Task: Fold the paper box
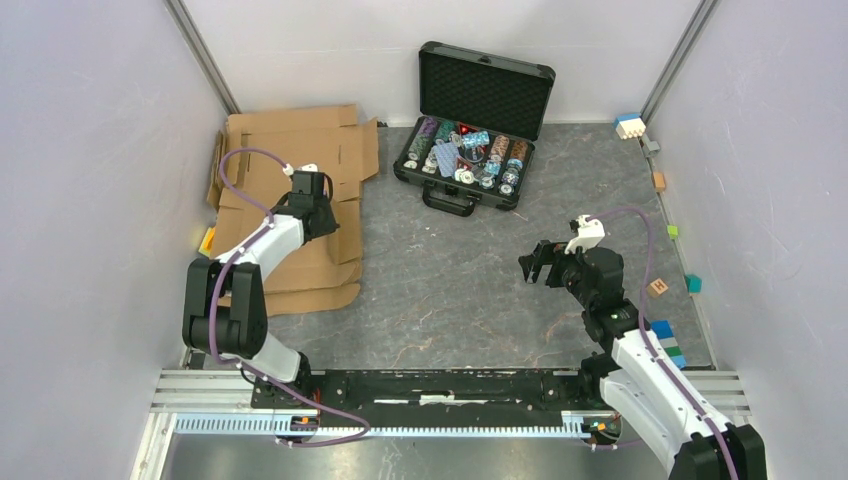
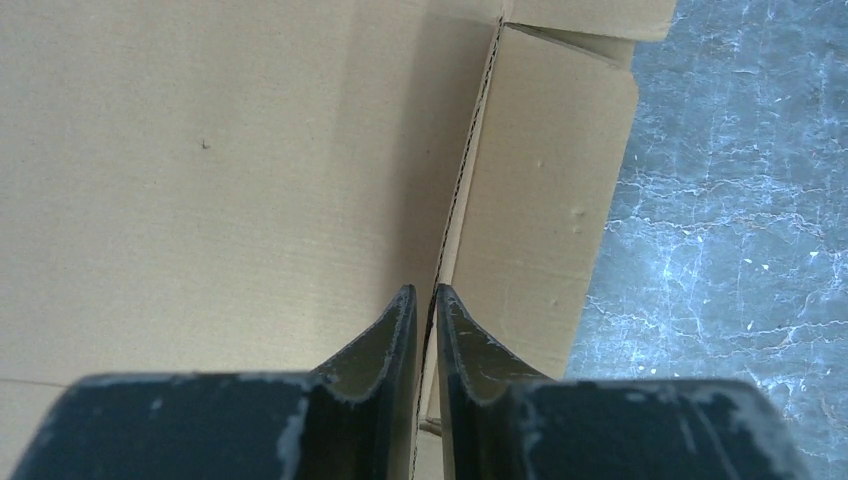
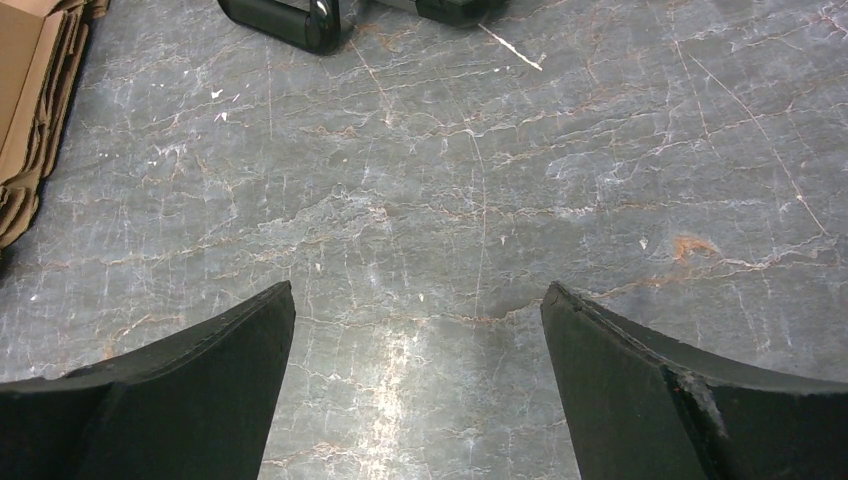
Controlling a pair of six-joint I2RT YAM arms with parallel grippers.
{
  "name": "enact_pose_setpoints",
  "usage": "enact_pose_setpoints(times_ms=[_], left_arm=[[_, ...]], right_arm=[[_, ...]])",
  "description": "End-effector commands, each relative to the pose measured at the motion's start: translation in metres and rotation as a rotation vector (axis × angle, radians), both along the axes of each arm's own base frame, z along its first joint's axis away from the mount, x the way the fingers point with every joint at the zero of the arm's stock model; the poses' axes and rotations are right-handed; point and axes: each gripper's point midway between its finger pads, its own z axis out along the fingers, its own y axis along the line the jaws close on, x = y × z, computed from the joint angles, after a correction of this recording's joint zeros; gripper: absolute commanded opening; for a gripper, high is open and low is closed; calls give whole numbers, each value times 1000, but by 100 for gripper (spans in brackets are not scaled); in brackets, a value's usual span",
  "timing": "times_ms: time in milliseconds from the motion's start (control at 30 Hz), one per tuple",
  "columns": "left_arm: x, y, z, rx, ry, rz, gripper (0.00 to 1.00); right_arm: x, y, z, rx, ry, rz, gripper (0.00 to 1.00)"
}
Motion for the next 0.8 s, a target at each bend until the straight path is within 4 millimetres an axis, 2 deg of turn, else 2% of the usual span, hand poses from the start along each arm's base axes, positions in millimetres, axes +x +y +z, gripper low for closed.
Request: enact_pose_setpoints(times_ms=[0,33,67,167,267,400,500,633,767], left_arm=[[6,5,3,36,6,-17,15],[6,1,3,15,7,-31,7],[7,-4,4,-9,4,-41,2],[5,-21,22,-81,-42,-78,2],[-2,-38,49,-133,-114,-107,2],[-22,-61,84,-207,-206,-150,2],[-41,-79,102,-241,-232,-189,2],[-67,-112,113,-339,-199,-288,2],[-86,-137,123,-399,-183,-361,2]], right_arm=[[4,4,13,18,-32,11,98],[5,4,14,19,-33,10,98],[5,5,14,21,-33,13,98],[5,7,13,23,-28,21,98],[5,12,13,33,-20,47,98],[1,27,16,63,-15,133,98],[0,35,18,91,-10,173,98],[-4,46,16,142,21,218,98],[-8,54,9,184,61,250,98]])
